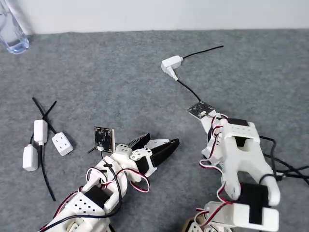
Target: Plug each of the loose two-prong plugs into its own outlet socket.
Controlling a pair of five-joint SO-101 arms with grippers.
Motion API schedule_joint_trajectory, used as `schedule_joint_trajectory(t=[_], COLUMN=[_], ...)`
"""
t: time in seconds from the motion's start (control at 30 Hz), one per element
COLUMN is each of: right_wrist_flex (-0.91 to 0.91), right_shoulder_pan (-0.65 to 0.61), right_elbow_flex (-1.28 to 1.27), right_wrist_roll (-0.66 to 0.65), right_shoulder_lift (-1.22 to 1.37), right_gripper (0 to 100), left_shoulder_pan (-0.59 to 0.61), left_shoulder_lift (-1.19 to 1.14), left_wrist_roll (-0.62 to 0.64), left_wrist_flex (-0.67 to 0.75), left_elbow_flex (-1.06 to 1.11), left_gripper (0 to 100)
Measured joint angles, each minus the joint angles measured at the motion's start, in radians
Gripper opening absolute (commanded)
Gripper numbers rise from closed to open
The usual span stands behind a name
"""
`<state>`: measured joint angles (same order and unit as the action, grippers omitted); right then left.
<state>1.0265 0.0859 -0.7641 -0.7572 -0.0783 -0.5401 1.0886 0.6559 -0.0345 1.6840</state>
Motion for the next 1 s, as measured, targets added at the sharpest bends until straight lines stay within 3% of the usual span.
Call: schedule_joint_trajectory(t=[0.4,0.6,0.77,0.93,1.0], right_wrist_flex=[-0.003,-0.008,0.041,0.084,0.092], right_shoulder_pan=[0.006,0.008,-0.002,-0.100,-0.153], right_elbow_flex=[0.092,0.106,0.130,0.137,0.138], right_wrist_roll=[-0.002,-0.023,-0.126,-0.420,-0.479], right_shoulder_lift=[0.091,0.104,0.095,0.029,0.005], right_gripper=[1.7,0.8,0.8,0.8,0.8], left_shoulder_pan=[0.000,0.000,0.000,0.000,0.000], left_shoulder_lift=[0.000,0.000,0.000,0.000,0.000], left_wrist_roll=[0.000,-0.002,-0.002,-0.002,-0.002], left_wrist_flex=[0.000,0.000,0.000,0.000,0.000], left_elbow_flex=[0.000,0.000,0.000,0.000,0.000], left_gripper=[34,34,34,34,34])
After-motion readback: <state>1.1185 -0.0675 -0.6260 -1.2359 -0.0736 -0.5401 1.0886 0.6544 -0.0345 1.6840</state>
